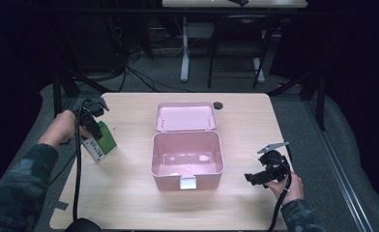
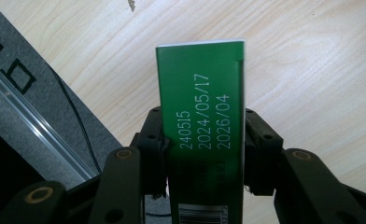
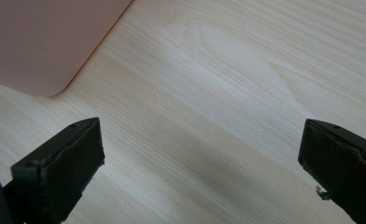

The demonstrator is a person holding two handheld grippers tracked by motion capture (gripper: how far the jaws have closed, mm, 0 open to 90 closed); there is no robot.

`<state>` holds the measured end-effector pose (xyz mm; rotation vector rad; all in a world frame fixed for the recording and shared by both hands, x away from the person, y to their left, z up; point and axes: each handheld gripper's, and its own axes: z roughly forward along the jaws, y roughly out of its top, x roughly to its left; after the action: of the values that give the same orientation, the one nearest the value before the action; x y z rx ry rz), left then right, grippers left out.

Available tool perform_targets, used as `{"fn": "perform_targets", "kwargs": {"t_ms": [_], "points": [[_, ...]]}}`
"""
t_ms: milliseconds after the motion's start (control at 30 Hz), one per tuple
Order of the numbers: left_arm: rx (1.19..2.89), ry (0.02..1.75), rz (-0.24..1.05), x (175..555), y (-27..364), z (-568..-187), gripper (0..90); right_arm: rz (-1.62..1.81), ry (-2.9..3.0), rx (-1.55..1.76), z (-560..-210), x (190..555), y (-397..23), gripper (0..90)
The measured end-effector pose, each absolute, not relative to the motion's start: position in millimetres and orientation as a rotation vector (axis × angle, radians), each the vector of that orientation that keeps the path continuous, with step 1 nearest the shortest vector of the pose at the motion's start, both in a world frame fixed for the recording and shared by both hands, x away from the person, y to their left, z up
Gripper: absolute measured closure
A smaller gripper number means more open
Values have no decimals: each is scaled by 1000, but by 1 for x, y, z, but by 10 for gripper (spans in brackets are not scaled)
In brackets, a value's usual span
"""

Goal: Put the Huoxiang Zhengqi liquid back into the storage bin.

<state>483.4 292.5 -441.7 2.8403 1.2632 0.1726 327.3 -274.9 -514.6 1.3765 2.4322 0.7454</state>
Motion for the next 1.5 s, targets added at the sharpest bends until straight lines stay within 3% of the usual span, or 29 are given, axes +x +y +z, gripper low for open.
{"fn": "perform_targets", "kwargs": {"t_ms": [267, 1500], "points": [[2866, 1221, 171, 480, 288, -439, 627, 739, 2438, 1377, -514, 327, -275, 0], [2930, 1030, 233, 448, 251, -385, 630, 713, 2450, 1382, -514, 327, -274, 0]]}}
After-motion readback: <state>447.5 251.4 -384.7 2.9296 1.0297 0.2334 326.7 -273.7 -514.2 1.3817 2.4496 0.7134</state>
